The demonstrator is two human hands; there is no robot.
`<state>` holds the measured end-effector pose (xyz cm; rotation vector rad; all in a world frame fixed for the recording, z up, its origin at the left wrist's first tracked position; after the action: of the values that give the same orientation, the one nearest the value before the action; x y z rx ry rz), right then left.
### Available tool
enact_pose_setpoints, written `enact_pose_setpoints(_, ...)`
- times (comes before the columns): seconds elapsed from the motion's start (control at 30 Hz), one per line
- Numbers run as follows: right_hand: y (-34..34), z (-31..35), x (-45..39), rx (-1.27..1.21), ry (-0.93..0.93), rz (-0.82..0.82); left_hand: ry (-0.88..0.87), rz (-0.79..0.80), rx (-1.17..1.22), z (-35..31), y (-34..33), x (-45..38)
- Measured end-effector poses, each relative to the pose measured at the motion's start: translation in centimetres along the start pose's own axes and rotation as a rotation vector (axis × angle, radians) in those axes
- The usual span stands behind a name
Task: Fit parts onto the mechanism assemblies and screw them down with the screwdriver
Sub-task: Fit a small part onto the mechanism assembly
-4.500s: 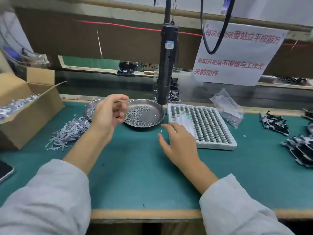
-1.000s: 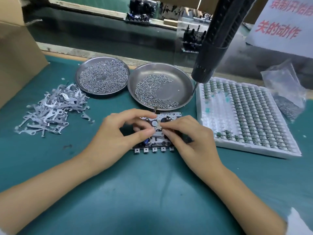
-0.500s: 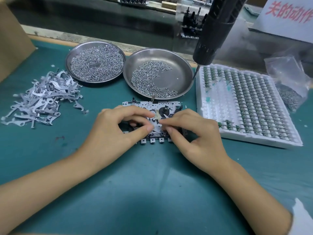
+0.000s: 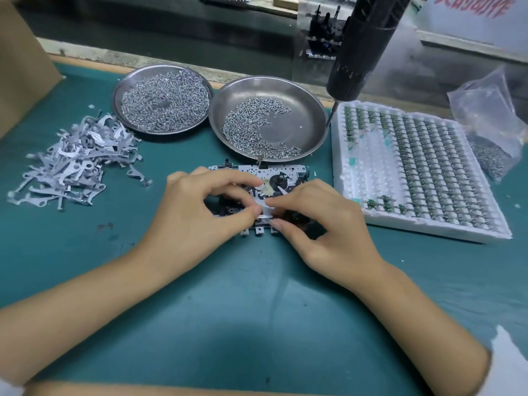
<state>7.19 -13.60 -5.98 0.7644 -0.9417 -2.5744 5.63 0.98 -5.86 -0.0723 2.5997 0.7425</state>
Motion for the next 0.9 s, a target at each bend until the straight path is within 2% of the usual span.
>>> enact_pose_setpoints(0.17, -0.4, 0.3, 0.4, 0.043, 0.055, -0.065, -0.041, 0.008, -0.072, -0.1, 0.0, -0.1)
enact_pose_setpoints(0.27, -0.1, -0.1, 0.3, 0.007, -0.024, -0.099, -0.051, 0.017, -0.075, -0.1, 0.0, -0.2)
enact_pose_setpoints(0.37, 0.6, -0.9, 0.2, -0.158, -0.14, -0.127, -0.027, 0.037, -0.018, 0.2, -0.2, -0.1)
enact_pose_setpoints(0.47, 1.2, -0.7, 0.2, -0.192, -0.157, -0.188, -0.081, 0.051, -0.053, -0.1, -0.2, -0.1)
enact_pose_setpoints(0.53, 1.4, -0.6, 0.2, -0.185, -0.153, -0.223, -0.152, 0.004, -0.102, -0.4, 0.7, -0.8)
enact_pose_setpoints(0.6, 1.5, -0.7, 0.2, -0.198, -0.162, -0.25, -0.196, -0.121, -0.19, 0.1, 2.8, -2.1)
enact_pose_setpoints(0.67, 1.6, -0.8, 0.2, -0.221, -0.175, -0.269, -0.136, -0.22, -0.382, 2.1, 5.4, -4.2)
enact_pose_setpoints(0.7, 1.7, -0.8, 0.1, -0.227, -0.173, -0.277, -0.078, -0.203, -0.51, 3.4, 6.4, -5.4)
enact_pose_setpoints(0.77, 1.8, -0.7, 0.1, -0.225, -0.16, -0.29, 0.06, -0.053, -0.718, 6.3, 7.4, -7.3)
enact_pose_setpoints(0.83, 1.8, -0.8, 0.1, -0.228, -0.163, -0.291, 0.188, 0.084, -0.746, 8.6, 7.4, -8.1)
enact_pose_setpoints(0.9, 1.8, -0.8, 0.1, -0.23, -0.162, -0.289, 0.215, 0.098, -0.726, 9.1, 7.2, -8.2)
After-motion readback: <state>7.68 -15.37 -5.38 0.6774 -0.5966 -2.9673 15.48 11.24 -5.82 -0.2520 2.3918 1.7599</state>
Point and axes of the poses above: each hand's wrist, its own x-axis away from the middle knuckle, its own y-axis out of the back of the hand, z = x × y, the point moved 8 cm from there along -x, towards the middle knuckle, and after that the axes turned 13 degrees about -y, right-handed, at the moved point
